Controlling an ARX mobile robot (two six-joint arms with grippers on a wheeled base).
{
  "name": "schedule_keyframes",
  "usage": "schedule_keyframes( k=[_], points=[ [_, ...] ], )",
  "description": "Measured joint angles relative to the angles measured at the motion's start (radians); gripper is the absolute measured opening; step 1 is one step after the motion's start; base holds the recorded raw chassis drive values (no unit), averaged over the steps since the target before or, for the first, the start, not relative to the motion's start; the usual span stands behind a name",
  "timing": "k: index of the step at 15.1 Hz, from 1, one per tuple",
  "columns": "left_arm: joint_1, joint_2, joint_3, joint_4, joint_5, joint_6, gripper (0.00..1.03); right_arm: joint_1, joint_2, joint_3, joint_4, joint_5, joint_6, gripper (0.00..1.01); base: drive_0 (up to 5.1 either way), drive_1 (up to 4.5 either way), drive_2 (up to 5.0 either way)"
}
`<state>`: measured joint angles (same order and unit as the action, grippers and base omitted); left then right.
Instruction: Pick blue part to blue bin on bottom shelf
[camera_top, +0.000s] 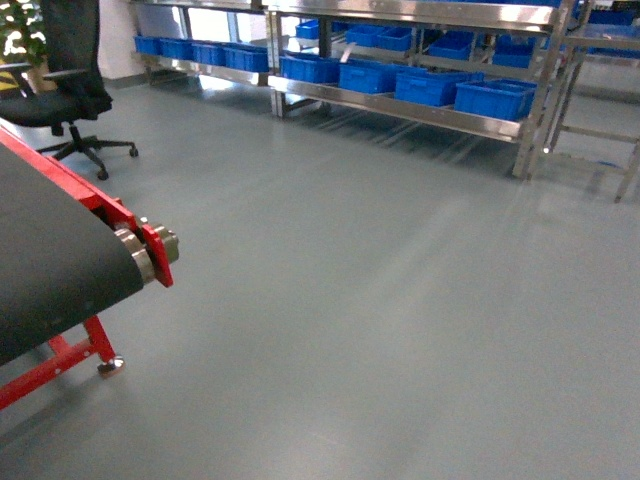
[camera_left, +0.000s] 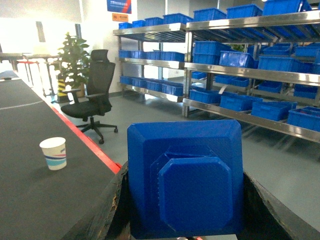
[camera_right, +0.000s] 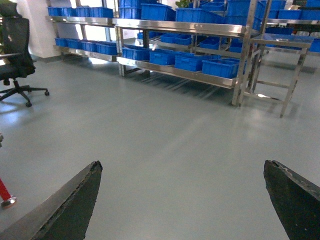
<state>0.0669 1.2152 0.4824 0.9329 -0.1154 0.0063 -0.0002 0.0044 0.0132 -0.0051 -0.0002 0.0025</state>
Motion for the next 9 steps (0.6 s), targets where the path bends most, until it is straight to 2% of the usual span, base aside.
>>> schedule_keyframes(
  k=[9],
  points=[
    [0.000,0.000,0.000,0.000,0.000,0.000,0.45,0.000,0.000,0.000,0.000,0.000,0.000,0.98,-1.5,-1.48,-1.5]
  ],
)
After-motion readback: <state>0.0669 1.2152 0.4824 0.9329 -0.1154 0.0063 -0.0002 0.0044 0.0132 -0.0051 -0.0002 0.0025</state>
